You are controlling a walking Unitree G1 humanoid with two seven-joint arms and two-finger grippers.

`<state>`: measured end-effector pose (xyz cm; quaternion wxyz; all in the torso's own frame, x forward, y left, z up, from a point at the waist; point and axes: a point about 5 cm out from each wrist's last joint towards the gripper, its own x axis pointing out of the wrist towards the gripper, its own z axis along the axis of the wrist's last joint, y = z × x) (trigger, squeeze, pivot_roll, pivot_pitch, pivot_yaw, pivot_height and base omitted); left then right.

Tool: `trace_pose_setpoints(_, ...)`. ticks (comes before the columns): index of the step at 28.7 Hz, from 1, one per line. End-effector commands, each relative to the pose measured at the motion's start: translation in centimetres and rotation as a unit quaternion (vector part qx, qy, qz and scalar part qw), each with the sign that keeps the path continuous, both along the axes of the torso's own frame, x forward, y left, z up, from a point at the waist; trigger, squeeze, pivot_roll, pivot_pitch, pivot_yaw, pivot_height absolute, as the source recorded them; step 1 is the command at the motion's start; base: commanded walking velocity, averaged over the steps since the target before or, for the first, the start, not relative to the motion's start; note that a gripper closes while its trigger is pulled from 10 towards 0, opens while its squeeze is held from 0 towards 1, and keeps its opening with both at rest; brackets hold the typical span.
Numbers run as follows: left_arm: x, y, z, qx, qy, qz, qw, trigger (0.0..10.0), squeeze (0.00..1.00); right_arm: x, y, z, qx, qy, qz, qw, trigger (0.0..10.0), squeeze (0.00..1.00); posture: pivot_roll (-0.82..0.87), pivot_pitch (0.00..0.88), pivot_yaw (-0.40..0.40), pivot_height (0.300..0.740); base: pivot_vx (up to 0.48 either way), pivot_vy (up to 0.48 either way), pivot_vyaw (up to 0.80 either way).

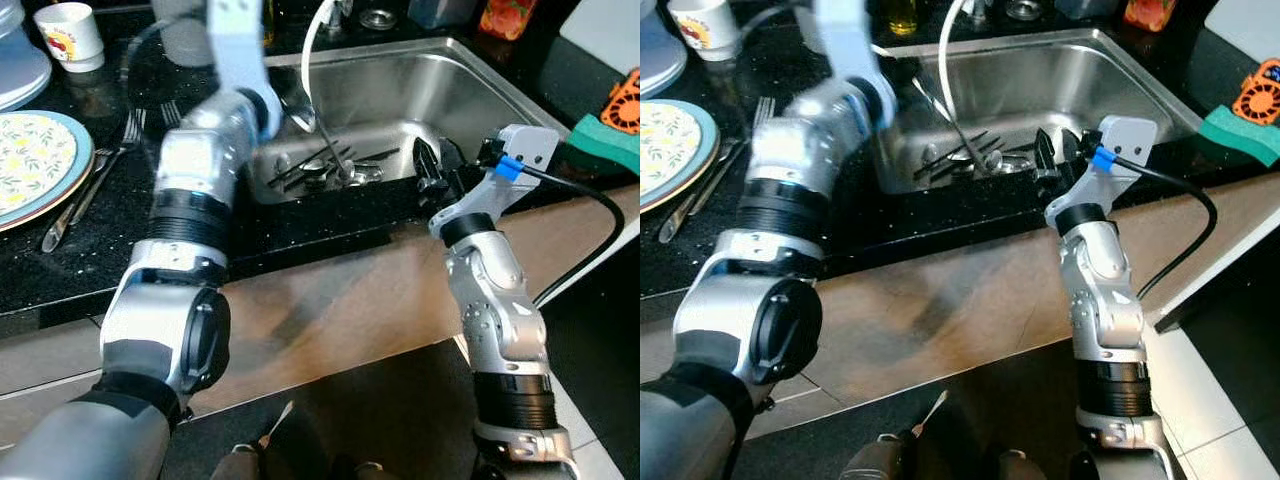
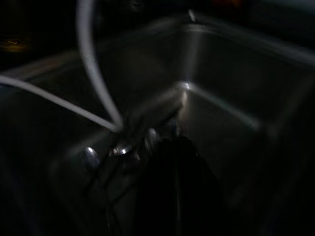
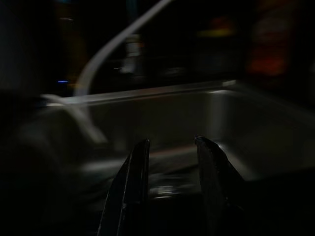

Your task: Kitchen organization

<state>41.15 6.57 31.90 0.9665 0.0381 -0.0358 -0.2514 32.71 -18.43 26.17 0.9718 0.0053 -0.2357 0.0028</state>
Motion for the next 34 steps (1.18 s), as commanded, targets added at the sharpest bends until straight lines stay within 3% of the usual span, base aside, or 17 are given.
trace_pose_setpoints(1, -0.2, -1.2, 0.6, 0.029, -0.021, -0.025, 0.999, 10.0, 1.0, -0.5, -0.6, 0.5, -0.017, -0.02, -0.023, 0.999, 10.0, 0.0, 0.09, 0.155, 0.06, 0.74, 0.0, 0.0, 0.0)
trace_pose_setpoints(6, -0.3, -1.7, 0.8, 0.044, -0.045, -0.054, 0.997, 10.0, 1.0, -0.9, -1.2, 1.1, -0.045, -0.031, -0.048, 0.997, 10.0, 0.0, 0.08, 0.153, 0.068, 0.74, 0.0, 0.0, 0.0)
trace_pose_setpoints(7, -0.5, -1.4, 1.7, 0.046, -0.066, -0.067, 0.995, 10.0, 0.0, -1.1, -1.5, 1.5, -0.052, -0.039, -0.054, 0.996, 10.0, 0.0, 0.07, 0.151, 0.071, 0.74, 0.0, 0.0, 0.0)
trace_pose_setpoints(12, -0.6, 1.1, 3.8, 0.098, -0.106, -0.052, 0.988, 10.0, 0.0, -1.5, -1.6, 2.1, -0.05, -0.051, -0.055, 0.996, 10.0, 0.0, 0.08, 0.149, 0.076, 0.74, 0.0, 0.0, 0.0)
trace_pose_setpoints(15, 0.5, 7.1, 2.6, 0.167, -0.043, 0.077, 0.982, 10.0, 0.0, -1.4, -1.3, 1.9, -0.034, -0.048, -0.045, 0.997, 10.0, 0.0, 0.09, 0.149, 0.074, 0.74, 0.0, 0.0, 0.0)
trace_pose_setpoints(16, 0.5, 7.1, 2.6, 0.167, -0.043, 0.077, 0.982, 10.0, 0.0, -1.4, -1.3, 1.9, -0.034, -0.048, -0.045, 0.997, 10.0, 0.0, 0.09, 0.149, 0.074, 0.74, 0.0, 0.0, 0.0)
trace_pose_setpoints(18, 0.5, 9.9, 0.3, 0.17, 0.01, 0.111, 0.979, 10.0, 0.0, -1.1, -0.9, 1.5, -0.028, -0.041, -0.036, 0.998, 10.0, 0.0, 0.11, 0.155, 0.063, 0.74, 0.0, 0.0, 0.0)
trace_pose_setpoints(19, 0.5, 9.9, 0.3, 0.17, 0.01, 0.111, 0.979, 10.0, 0.0, -1.1, -0.9, 1.5, -0.028, -0.041, -0.036, 0.998, 10.0, 0.0, 0.11, 0.155, 0.063, 0.74, 0.0, 0.0, 0.0)
trace_pose_setpoints(20, 0.2, 11.3, -0.8, 0.153, 0.04, 0.113, 0.981, 10.0, 0.0, -0.9, -0.6, 1.4, -0.027, -0.038, -0.028, 0.999, 10.0, 0.0, 0.12, 0.161, 0.057, 0.74, 0.0, 0.0, 0.0)
trace_pose_setpoints(24, 0.0, 12.5, -1.1, 0.139, 0.057, 0.114, 0.982, 10.0, 0.0, -0.8, -0.4, 1.3, -0.027, -0.036, -0.024, 0.999, 10.0, 0.0, 0.12, 0.163, 0.055, 0.74, 0.0, 0.0, 0.0)
trace_pose_setpoints(26, -0.3, 14.5, -1.7, 0.137, 0.085, 0.126, 0.979, 10.0, 0.0, -0.8, -0.2, 1.2, -0.025, -0.033, -0.019, 0.999, 10.0, 0.0, 0.13, 0.168, 0.052, 0.74, 0.0, 0.0, 0.0)
trace_pose_setpoints(29, -0.6, 15.7, -2.3, 0.148, 0.103, 0.134, 0.974, 10.0, 0.0, -0.8, -0.2, 1.2, -0.023, -0.031, -0.017, 0.999, 10.0, 0.0, 0.13, 0.168, 0.052, 0.74, 0.0, 0.0, 0.0)
trace_pose_setpoints(34, -0.7, 16.5, -2.7, 0.151, 0.121, 0.147, 0.97, 10.0, 0.0, -0.7, -0.4, 1.2, -0.022, -0.029, -0.015, 0.999, 10.0, 0.0, 0.13, 0.175, 0.05, 0.74, 0.0, 0.0, 0.0)
